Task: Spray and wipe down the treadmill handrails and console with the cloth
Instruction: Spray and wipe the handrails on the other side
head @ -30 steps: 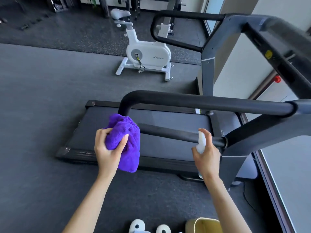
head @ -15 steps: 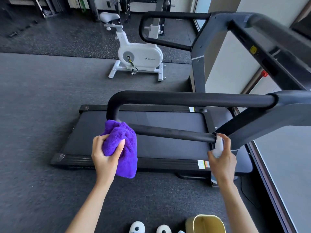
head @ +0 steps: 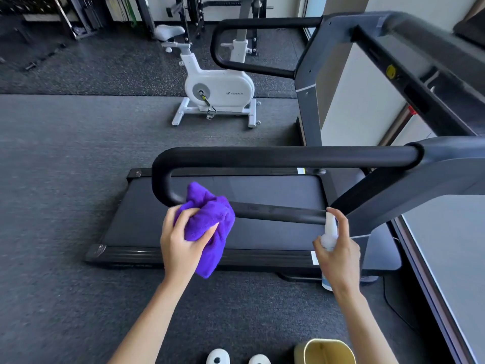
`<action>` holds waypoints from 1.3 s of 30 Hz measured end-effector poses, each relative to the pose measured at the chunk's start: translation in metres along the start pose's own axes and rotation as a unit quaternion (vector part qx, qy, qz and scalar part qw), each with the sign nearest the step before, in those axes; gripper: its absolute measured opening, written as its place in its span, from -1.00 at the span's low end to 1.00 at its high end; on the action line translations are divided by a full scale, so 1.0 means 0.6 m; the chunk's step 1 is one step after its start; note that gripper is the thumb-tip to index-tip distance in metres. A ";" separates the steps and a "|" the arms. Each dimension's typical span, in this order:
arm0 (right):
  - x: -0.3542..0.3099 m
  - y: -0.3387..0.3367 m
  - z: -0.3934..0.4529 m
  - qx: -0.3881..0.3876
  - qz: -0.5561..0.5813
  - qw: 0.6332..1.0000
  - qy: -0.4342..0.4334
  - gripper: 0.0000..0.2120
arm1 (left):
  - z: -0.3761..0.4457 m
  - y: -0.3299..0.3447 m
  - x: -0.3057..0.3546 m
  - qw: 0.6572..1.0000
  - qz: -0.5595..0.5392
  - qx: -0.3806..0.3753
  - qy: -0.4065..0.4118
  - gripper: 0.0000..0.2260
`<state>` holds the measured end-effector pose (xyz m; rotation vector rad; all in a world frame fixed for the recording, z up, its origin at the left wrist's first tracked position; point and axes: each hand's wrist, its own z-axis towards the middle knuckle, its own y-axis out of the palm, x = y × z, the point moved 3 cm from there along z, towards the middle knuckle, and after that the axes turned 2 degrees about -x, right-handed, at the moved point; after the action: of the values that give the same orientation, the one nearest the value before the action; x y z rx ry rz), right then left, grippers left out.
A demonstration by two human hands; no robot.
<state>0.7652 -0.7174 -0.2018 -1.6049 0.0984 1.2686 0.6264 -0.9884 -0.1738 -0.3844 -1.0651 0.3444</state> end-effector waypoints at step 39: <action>-0.006 -0.015 0.043 -0.003 0.000 1.000 -0.006 -0.34 | 0.050 0.269 0.030 0.944 0.292 -0.130 0.080 -0.55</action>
<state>0.7519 -0.6958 -0.1908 -1.6019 0.0870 1.2802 0.5935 -0.8338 -0.2223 -0.9572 -0.8210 0.6893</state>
